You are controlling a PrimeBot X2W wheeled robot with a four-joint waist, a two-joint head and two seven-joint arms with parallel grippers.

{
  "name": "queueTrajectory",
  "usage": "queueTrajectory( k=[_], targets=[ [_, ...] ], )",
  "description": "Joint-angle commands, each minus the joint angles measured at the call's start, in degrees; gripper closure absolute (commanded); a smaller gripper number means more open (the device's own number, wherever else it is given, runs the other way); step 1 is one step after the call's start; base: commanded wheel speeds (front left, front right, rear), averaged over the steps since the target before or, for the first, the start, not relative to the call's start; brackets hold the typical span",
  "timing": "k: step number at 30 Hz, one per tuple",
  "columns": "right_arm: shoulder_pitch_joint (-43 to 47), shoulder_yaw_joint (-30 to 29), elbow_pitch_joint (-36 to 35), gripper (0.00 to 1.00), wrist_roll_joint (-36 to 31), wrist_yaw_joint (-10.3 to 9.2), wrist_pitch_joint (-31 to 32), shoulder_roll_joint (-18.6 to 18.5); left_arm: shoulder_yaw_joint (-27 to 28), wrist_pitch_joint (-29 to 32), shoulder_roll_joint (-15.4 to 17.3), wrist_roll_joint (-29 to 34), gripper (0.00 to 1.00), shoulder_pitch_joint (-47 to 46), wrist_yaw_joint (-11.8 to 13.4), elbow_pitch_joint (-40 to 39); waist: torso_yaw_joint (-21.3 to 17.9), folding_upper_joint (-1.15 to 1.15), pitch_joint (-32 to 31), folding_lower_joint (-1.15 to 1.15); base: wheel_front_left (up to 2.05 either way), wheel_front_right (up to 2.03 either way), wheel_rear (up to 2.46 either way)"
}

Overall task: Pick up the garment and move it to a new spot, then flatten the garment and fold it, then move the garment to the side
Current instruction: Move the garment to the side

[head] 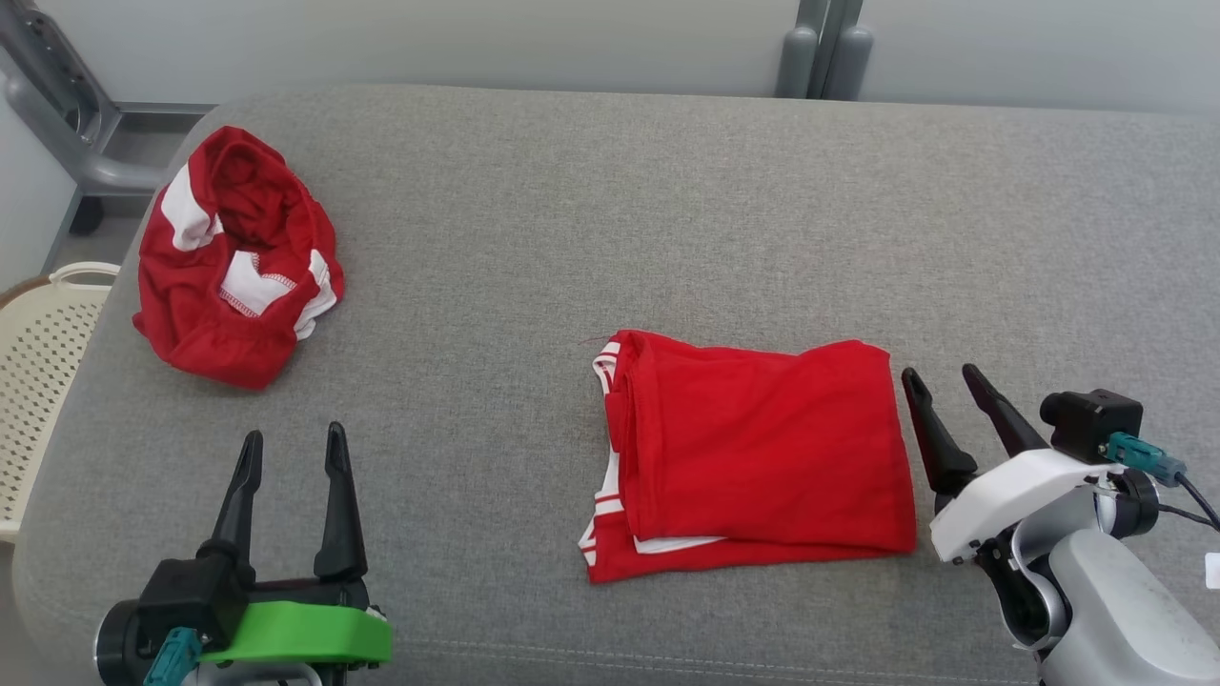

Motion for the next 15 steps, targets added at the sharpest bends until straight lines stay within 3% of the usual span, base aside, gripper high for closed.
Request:
queueTrajectory(
  k=[1, 4, 15],
  targets=[
    [0.59, -0.07, 0.35, 0.00, 0.71, 0.00, 1.68, -0.45, 0.46, -0.21, 0.03, 0.75, 0.00, 0.26, 0.04, -0.34, -0.46, 0.00, -0.06, 0.00, 0.00, 0.00, 0.00],
    [-0.05, 0.79, 1.27, 0.00, 2.70, 0.00, 6.39, -0.79, 0.99, -0.21, 0.03, 1.33, 0.00, 0.09, 0.14, -0.62, -0.93, 0.00, -0.06, 0.00, 0.00, 0.00, 0.00],
    [-2.79, 4.26, 4.44, 0.00, 6.36, 0.00, 11.37, -1.46, 2.95, -0.21, 0.04, 2.43, 0.00, -0.70, 0.20, 0.93, -0.17, 0.00, 0.29, 0.00, 0.00, 0.00, 0.00]
  ],
)
